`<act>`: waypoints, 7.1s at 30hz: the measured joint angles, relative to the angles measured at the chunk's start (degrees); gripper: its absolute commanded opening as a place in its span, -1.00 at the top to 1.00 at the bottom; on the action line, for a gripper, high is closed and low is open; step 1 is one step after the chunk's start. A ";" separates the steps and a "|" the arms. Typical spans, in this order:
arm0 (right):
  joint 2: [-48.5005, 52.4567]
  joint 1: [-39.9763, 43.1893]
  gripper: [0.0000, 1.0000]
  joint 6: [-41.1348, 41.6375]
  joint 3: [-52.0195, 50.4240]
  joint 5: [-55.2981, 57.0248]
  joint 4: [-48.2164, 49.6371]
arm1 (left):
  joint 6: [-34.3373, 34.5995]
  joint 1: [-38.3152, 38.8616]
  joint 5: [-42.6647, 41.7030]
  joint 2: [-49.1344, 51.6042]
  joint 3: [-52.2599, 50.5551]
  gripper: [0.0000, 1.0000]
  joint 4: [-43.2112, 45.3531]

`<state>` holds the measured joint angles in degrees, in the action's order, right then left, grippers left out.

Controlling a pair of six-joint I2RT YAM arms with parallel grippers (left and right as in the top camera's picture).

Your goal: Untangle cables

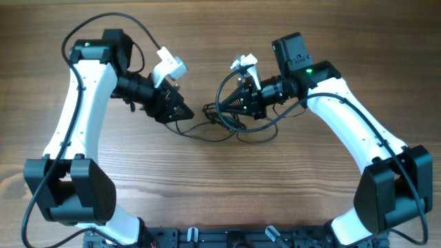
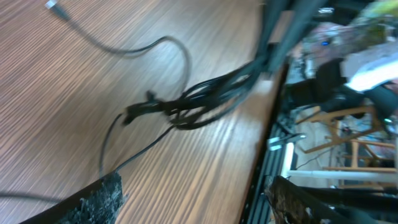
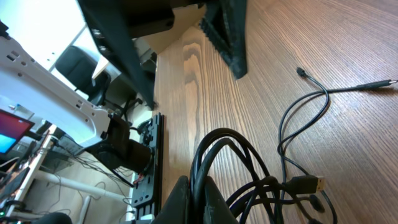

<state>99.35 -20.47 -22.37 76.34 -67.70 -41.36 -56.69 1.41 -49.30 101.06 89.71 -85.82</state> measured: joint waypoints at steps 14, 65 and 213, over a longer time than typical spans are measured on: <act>0.00 0.00 0.92 0.02 0.00 0.00 0.02 | -7.74 4.70 -5.33 1.51 -0.52 -0.20 8.26; -3.28 -1.33 0.38 41.83 0.76 15.30 13.46 | 3.56 -8.96 -29.46 4.07 -5.14 0.92 11.37; -7.32 4.76 -0.34 58.31 3.10 30.60 4.13 | 58.07 3.15 -0.74 4.07 -5.22 0.92 44.17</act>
<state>92.03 -15.70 35.94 79.44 -37.10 -37.23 1.39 4.56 -50.04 105.12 84.49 -41.65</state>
